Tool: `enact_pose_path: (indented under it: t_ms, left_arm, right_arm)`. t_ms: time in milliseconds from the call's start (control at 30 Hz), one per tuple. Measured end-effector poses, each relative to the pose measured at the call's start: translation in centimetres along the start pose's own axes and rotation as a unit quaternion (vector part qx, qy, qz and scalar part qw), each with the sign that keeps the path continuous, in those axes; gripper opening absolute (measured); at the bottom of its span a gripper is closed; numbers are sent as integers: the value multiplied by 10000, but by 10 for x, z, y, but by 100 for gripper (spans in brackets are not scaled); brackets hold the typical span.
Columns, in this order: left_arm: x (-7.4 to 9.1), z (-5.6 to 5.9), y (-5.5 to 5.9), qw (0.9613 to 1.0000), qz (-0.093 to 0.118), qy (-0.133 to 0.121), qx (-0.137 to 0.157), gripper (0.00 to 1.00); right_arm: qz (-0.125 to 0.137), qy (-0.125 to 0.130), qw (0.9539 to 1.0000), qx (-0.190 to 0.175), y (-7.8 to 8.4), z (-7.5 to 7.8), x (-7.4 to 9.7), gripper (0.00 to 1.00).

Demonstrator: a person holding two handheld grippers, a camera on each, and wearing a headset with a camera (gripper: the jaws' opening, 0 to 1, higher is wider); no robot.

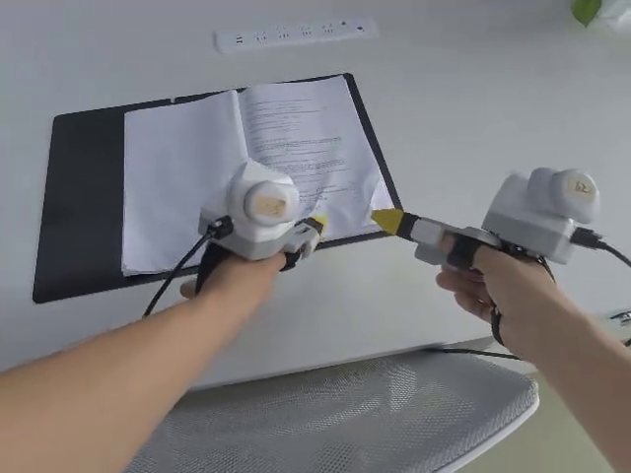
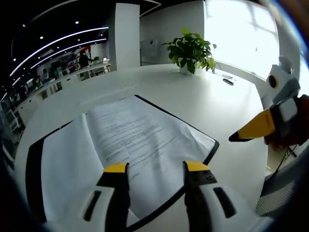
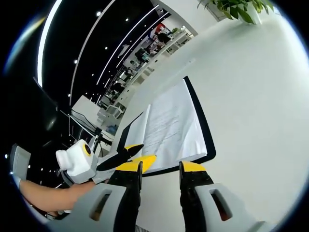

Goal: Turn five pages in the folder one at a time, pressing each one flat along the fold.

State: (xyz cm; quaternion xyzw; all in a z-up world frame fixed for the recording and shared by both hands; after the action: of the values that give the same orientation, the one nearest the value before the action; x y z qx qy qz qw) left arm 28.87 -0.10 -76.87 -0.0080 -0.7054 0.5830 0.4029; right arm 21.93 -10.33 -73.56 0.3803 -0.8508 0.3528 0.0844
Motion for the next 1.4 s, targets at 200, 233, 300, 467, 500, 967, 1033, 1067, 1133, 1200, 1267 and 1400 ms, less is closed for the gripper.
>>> enact_pose_path:
  t_ms: [200, 233, 300, 467, 500, 967, 1033, 1067, 1133, 1200, 1267, 1400]
  left_arm:
    - [-15, 9, 3, 9999, -114, -50, -100, 48]
    - [-16, 11, 5, 9998, -142, -38, -114, 49]
    - [-18, 15, 8, 9996, -152, -43, -216, 52]
    - [-21, 18, 7, 9997, -56, -63, -237, 56]
    - [-21, 18, 6, 9997, -57, -57, -242, 55]
    - [-23, 18, 6, 9997, -12, 106, -206, 47]
    - [-23, 17, 6, 9999, 5, 81, -145, 43]
    - [-23, 17, 6, 9999, -21, 95, -61, 38]
    - [-24, 14, 6, 9999, -6, 39, -135, 36]
    - [-25, 14, 6, 10000, -7, 31, -81, 35]
    - [-25, 12, 6, 10000, -11, -5, -33, 32]
    - [-26, 6, 5, 10000, -31, -86, 12, 25]
  right_arm:
    - [106, 36, 9999, -43, 0, 6, -9, 29]
    - [122, 35, 9999, -59, 0, 7, -10, 29]
    - [174, 29, 9998, -49, -1, 8, -12, 29]
    - [234, 70, 9997, -9, -2, 11, -13, 29]
    - [256, 81, 9996, -12, -3, 12, -13, 28]
    - [448, 341, 9984, 67, -13, 30, -9, 28]
    - [462, 333, 9983, 111, -14, 30, -10, 28]
    - [459, 333, 9983, 125, -15, 31, -10, 28]
    - [456, 317, 9983, 166, -15, 31, -12, 28]
    - [445, 331, 9983, 195, -16, 31, -13, 28]
    - [423, 330, 9982, 249, -16, 31, -16, 28]
    - [362, 351, 9982, 340, -16, 33, -19, 28]
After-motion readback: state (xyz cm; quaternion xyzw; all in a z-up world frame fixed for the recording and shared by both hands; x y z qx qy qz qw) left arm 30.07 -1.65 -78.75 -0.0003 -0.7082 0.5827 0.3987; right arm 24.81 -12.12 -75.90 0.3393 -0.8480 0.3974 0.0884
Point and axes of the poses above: the centre of the closed fingertips' face, and the gripper's own axes: x roughly backward along the fingers, z roughly to its right, y roughly out of its underside, the point moved 3 cm from there along x, roughly backward along the fingers, and after that the axes turned 3 degrees about -y, right-handed, at the moved point
